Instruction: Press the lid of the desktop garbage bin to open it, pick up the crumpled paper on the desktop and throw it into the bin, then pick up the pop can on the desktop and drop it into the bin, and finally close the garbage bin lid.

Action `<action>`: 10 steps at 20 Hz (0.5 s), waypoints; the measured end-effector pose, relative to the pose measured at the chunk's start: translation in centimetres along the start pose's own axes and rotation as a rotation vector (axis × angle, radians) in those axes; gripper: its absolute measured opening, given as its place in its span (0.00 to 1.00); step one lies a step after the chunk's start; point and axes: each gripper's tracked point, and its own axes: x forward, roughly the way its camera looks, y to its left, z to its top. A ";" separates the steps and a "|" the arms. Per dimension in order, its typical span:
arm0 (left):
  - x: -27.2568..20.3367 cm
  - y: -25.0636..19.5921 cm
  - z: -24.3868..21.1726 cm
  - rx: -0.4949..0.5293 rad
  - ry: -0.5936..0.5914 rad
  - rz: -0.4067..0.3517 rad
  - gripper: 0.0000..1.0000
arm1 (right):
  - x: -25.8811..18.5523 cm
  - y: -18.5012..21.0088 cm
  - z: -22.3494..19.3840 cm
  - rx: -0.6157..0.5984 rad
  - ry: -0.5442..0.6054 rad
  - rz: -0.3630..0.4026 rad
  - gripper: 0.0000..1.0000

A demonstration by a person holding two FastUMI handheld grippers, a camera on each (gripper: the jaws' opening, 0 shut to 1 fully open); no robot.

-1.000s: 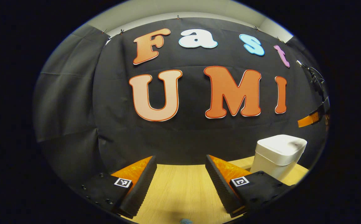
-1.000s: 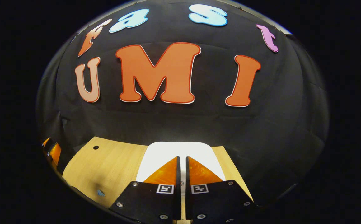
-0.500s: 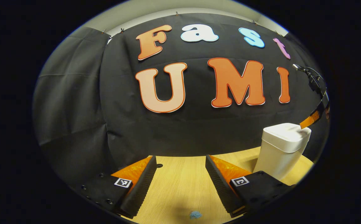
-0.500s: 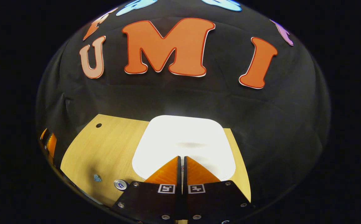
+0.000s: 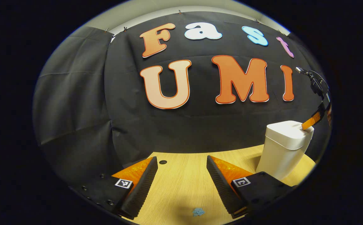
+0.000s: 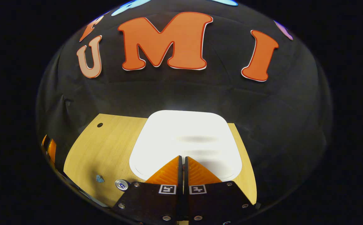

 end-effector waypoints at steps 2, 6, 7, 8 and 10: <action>0.0 -0.5 0.1 0.009 -0.003 -0.010 1.00 | -0.1 0.0 0.0 -0.001 0.007 0.004 0.01; -0.2 -1.0 0.7 0.029 -0.019 -0.029 1.00 | 0.0 0.0 0.2 0.053 -0.004 0.040 0.01; -0.1 -1.0 0.9 0.034 -0.020 -0.031 1.00 | -0.1 0.0 0.5 0.042 -0.013 0.036 0.01; -0.2 -1.0 0.9 0.037 -0.024 -0.032 1.00 | -0.2 -0.1 0.8 0.020 -0.034 0.029 0.01; -0.3 -0.6 1.0 0.035 -0.022 -0.029 1.00 | -0.4 -0.1 0.9 0.012 -0.034 0.029 0.01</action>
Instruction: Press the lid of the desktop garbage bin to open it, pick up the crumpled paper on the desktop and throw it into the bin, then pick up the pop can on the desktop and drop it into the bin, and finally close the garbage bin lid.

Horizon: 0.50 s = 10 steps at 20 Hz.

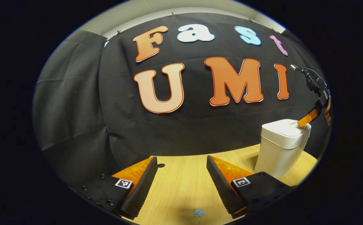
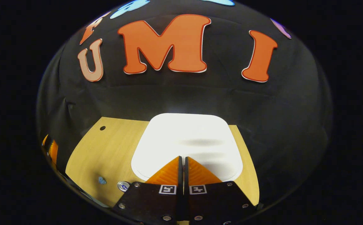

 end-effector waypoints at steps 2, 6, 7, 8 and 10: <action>0.1 0.3 0.0 -0.002 -0.001 0.003 1.00 | -0.2 0.2 0.1 0.030 0.007 0.024 0.01; 0.1 0.5 -0.2 -0.006 0.003 0.001 1.00 | -1.6 -0.2 3.6 0.050 -0.114 0.022 0.01; 0.2 0.4 -0.1 -0.007 0.008 -0.005 1.00 | -2.0 -0.3 4.4 0.047 -0.143 0.017 0.01; 0.3 0.2 -0.2 -0.006 0.012 -0.011 1.00 | -2.0 -0.5 4.7 0.043 -0.159 0.013 0.01; 0.5 -0.2 -0.3 -0.002 0.011 -0.023 1.00 | -2.7 -1.0 6.2 0.049 -0.213 0.001 0.01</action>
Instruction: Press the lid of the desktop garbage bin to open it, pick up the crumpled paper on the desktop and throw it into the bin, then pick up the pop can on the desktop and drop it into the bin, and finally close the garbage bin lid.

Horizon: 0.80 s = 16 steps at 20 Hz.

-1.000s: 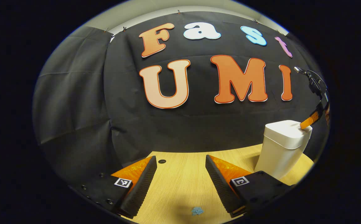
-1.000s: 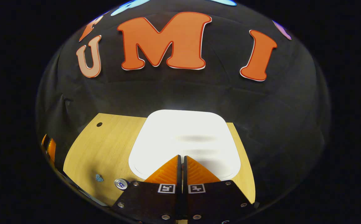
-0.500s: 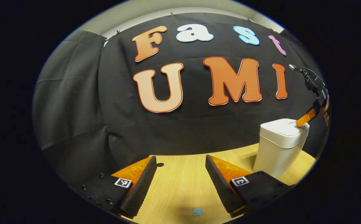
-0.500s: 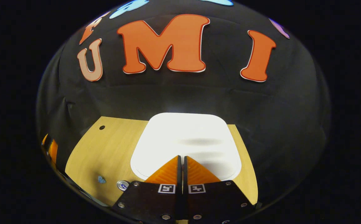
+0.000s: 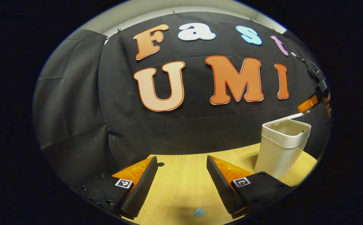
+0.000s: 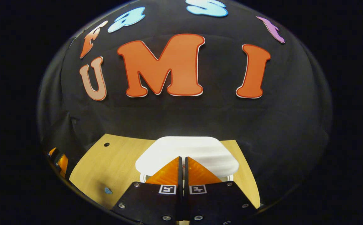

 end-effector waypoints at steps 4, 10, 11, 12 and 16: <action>0.2 -0.5 0.3 0.009 -0.003 -0.021 1.00 | -0.6 -1.0 3.1 0.012 -0.094 -0.027 0.01; 0.5 -0.7 0.1 0.012 0.001 -0.030 1.00 | -1.7 -2.1 5.7 0.028 -0.181 -0.044 0.01; 0.5 -0.8 0.2 0.012 0.002 -0.031 1.00 | -1.8 -2.1 5.8 0.031 -0.189 -0.041 0.01; 0.6 -0.8 0.1 0.012 0.001 -0.033 1.00 | -1.9 -2.0 6.0 0.033 -0.201 -0.037 0.01; 0.7 -1.4 0.2 0.012 0.001 -0.046 1.00 | -2.1 -1.6 5.6 0.020 -0.215 -0.027 0.01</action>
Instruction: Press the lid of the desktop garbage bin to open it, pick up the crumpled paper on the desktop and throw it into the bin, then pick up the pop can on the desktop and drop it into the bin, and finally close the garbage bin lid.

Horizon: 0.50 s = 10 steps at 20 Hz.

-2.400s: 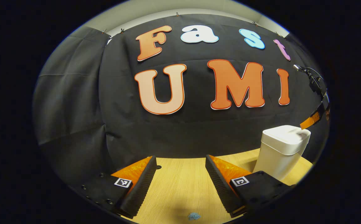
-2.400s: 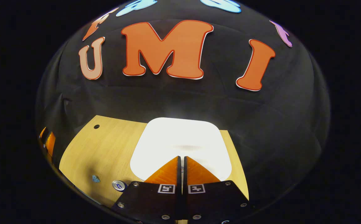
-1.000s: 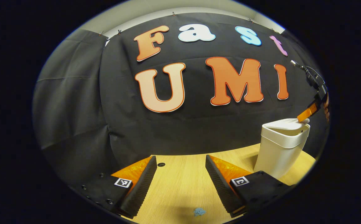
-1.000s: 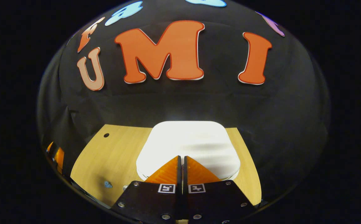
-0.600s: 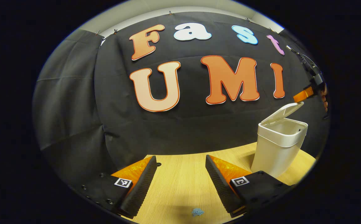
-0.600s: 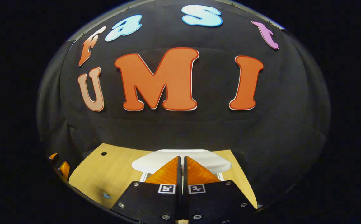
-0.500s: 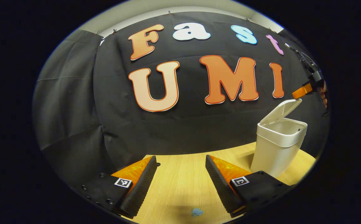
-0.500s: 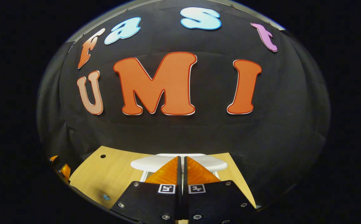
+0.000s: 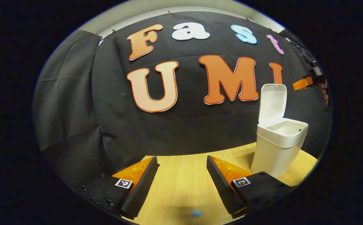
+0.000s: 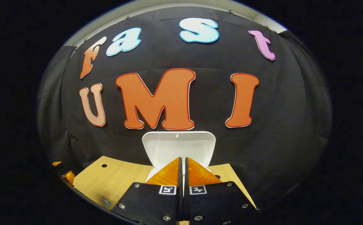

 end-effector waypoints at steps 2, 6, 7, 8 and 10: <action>0.0 -0.3 0.0 -0.002 0.002 -0.011 1.00 | -0.2 0.5 -0.7 0.003 0.009 0.018 0.01; 0.2 -0.6 -0.3 0.002 0.011 -0.019 1.00 | -0.6 1.4 -1.9 -0.015 -0.006 0.039 0.03; 0.2 -0.6 -0.1 0.002 0.011 -0.019 1.00 | -0.7 1.7 -2.3 -0.023 -0.003 0.044 0.04; 0.2 -0.6 -0.1 0.003 0.009 -0.020 0.98 | -0.9 2.1 -2.6 -0.031 -0.003 0.055 0.08; 0.1 -0.6 0.2 0.010 0.001 -0.022 1.00 | -1.2 3.2 -3.2 -0.050 -0.008 0.080 0.16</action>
